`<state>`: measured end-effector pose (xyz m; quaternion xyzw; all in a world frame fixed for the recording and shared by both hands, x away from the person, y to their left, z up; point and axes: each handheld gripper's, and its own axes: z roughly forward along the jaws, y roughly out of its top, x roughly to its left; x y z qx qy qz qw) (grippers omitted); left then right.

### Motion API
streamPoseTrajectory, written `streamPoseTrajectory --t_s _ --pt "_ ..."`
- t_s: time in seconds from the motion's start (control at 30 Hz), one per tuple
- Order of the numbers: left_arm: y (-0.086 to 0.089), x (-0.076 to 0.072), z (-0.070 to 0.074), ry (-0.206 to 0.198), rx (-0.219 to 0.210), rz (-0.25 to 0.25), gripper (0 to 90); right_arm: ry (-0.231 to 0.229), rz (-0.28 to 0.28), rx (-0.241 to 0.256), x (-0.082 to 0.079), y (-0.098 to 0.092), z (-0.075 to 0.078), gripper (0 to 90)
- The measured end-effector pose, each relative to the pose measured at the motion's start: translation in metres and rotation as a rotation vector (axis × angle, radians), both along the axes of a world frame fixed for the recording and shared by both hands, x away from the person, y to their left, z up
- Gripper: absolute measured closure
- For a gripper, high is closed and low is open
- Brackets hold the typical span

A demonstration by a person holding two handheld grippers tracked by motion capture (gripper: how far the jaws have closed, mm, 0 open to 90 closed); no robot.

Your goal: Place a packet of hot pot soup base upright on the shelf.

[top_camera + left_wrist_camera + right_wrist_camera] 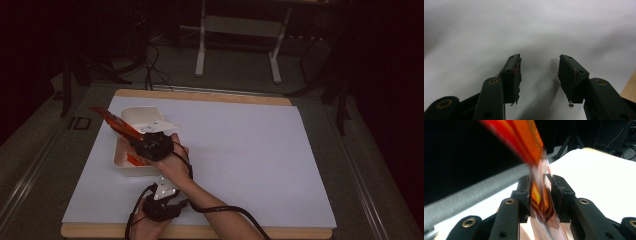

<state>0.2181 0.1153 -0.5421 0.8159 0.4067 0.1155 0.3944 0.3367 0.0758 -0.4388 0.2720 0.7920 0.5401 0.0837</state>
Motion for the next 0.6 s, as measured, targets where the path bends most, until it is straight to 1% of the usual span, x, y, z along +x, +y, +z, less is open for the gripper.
streamPoseTrajectory --t_s 0.03,0.07,0.13,0.23,0.33,0.4,0.5,0.53,0.57,0.6 --pt "0.001 0.000 0.000 0.001 0.001 -0.001 52.8 -0.006 0.005 -0.022 -0.002 0.002 -0.001 69.3" --pt "0.001 -0.001 0.000 0.004 -0.001 0.004 52.8 -0.011 0.005 -0.024 -0.002 0.002 -0.001 69.3" --pt "0.002 -0.001 0.000 0.007 -0.010 0.004 52.8 0.010 -0.002 -0.019 0.001 -0.002 -0.002 69.3" --pt "0.002 -0.001 0.000 0.007 -0.011 0.003 52.8 0.042 -0.002 -0.028 0.006 -0.007 -0.001 69.4" --pt "0.003 -0.001 0.000 0.007 -0.011 0.003 52.9 0.049 -0.007 -0.032 0.008 -0.011 -0.002 69.3" --pt "0.003 -0.001 0.000 0.007 -0.013 0.003 52.9 0.042 -0.010 -0.038 0.006 -0.012 -0.003 69.2" --pt "0.003 -0.001 -0.001 0.007 -0.015 0.004 53.0 -0.004 -0.027 -0.072 0.000 -0.012 -0.005 69.3" --pt "0.003 -0.001 -0.001 0.007 -0.015 0.004 53.0 -0.013 -0.035 -0.083 -0.001 -0.013 -0.005 69.4" --pt "0.003 -0.001 -0.001 0.007 -0.015 0.004 53.0 -0.013 -0.035 -0.083 -0.001 -0.013 -0.005 69.4" --pt "0.002 -0.001 0.000 0.008 -0.014 0.005 53.0 -0.018 -0.051 -0.090 -0.003 -0.013 -0.005 69.5"
